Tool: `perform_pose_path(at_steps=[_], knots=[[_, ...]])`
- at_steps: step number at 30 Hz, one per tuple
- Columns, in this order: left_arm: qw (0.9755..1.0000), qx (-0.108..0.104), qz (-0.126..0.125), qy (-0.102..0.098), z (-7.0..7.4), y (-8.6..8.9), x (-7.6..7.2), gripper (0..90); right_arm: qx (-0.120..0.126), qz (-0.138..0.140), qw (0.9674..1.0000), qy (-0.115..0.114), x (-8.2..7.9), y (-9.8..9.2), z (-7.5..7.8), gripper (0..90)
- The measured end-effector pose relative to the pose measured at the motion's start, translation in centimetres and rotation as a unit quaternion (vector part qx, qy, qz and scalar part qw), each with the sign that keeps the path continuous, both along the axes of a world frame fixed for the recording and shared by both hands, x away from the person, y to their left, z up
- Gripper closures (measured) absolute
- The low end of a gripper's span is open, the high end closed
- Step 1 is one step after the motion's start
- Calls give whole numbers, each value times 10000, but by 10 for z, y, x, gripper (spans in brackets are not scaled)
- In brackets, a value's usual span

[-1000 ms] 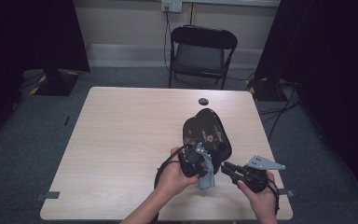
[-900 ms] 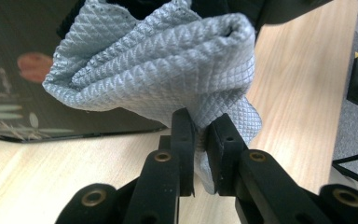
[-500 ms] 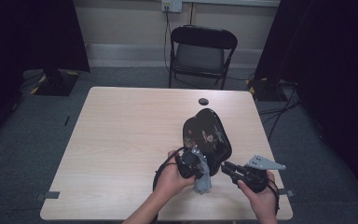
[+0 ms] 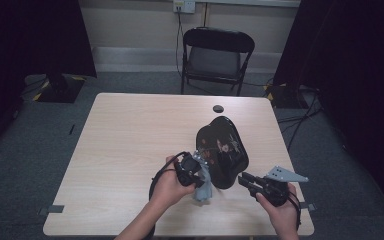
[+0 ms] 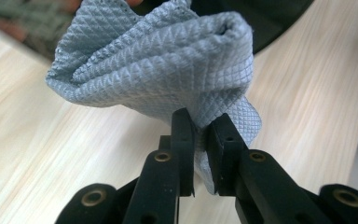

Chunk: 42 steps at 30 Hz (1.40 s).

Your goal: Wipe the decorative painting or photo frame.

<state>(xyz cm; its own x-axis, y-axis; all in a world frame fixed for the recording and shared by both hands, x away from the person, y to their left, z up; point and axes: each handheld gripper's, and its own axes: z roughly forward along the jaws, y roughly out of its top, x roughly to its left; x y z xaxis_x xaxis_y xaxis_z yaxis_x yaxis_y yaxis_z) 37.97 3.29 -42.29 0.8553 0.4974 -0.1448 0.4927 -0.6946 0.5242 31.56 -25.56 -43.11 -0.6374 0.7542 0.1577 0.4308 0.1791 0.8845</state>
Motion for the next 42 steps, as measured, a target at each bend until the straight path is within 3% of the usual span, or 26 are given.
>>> perform_pose_path(at_steps=[2, 6, 12, 14, 17, 23, 28, 31, 33, 35, 38, 42], knots=[[9999, 88, 18, 85, 0, 6, 0, 819, -12, -10, 10000, 4, 0, 0, 0, 743], [9998, 54, 27, 172, -6, 7, 0, 818, -20, 4, 10000, -12, 0, 2, 1, 742], [9993, -301, 186, 108, -22, -4, -2, 764, 1, -11, 10000, -12, 0, 1, 1, 738], [9982, -517, 286, 28, -26, -6, -3, 701, 9, -16, 10000, -8, 0, 1, 1, 738], [9977, -591, 340, -7, -31, -7, -4, 652, 18, -16, 10000, -4, 0, 0, 0, 738], [9963, -630, 571, -131, -48, -11, -9, 426, 18, -12, 10000, -23, -1, 1, 1, 736], [9956, -662, 594, -305, -56, -9, -15, 380, 17, -5, 10000, -30, -1, 1, 1, 736], [9958, -477, 438, -651, -57, -10, -22, 417, 5, -6, 10000, -36, -1, 2, 2, 730], [9955, -422, 414, -743, -57, -11, -25, 463, 23, -9, 10000, -48, -2, 2, 2, 720], [9959, -478, 307, -702, -56, -9, -25, 628, 36, -20, 10000, -38, -2, 1, 3, 711], [9962, -497, 243, -667, -55, -6, -26, 750, 63, -39, 10000, -56, -3, -1, 5, 693], [9975, -518, 158, -453, -51, -1, -26, 785, 75, -13, 10000, -53, -4, -1, 6, 677]])
